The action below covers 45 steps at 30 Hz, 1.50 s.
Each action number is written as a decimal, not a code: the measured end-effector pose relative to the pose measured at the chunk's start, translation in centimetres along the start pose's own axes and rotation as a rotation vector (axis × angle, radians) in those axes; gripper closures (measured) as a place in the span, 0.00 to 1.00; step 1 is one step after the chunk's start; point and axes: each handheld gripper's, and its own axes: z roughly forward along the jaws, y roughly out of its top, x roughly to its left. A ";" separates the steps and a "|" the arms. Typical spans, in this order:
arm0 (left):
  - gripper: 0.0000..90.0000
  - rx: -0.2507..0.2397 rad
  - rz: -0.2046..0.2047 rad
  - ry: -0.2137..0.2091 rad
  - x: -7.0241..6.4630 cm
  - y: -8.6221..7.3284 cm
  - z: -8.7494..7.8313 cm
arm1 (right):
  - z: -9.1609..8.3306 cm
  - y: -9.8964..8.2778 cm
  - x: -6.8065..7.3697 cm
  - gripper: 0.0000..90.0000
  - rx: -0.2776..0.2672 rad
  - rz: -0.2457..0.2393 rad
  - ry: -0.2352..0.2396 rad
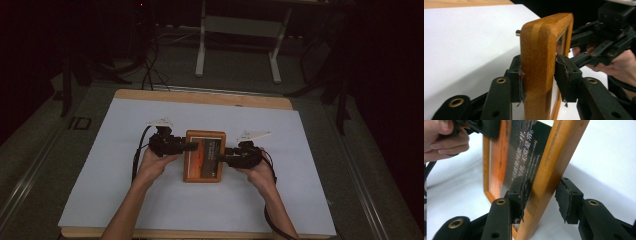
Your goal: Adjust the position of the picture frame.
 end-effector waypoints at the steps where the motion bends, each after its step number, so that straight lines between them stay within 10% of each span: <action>1: 0.67 0.000 0.000 0.000 0.0 0.0 0.0 | 0.0 0.0 0.0 0.66 0.000 0.000 0.000; 22: 0.47 0.032 0.015 0.177 -0.1 0.1 2.0 | 1.2 0.3 -0.1 0.64 0.031 -0.004 -0.077; 39: 0.42 0.069 -0.090 0.110 4.1 -0.4 4.4 | 3.0 -0.3 -2.2 0.57 0.056 0.130 -0.073; 45: 0.39 0.128 -0.055 0.215 4.3 -0.7 5.2 | 3.7 -1.0 -3.0 0.51 0.090 0.202 -0.067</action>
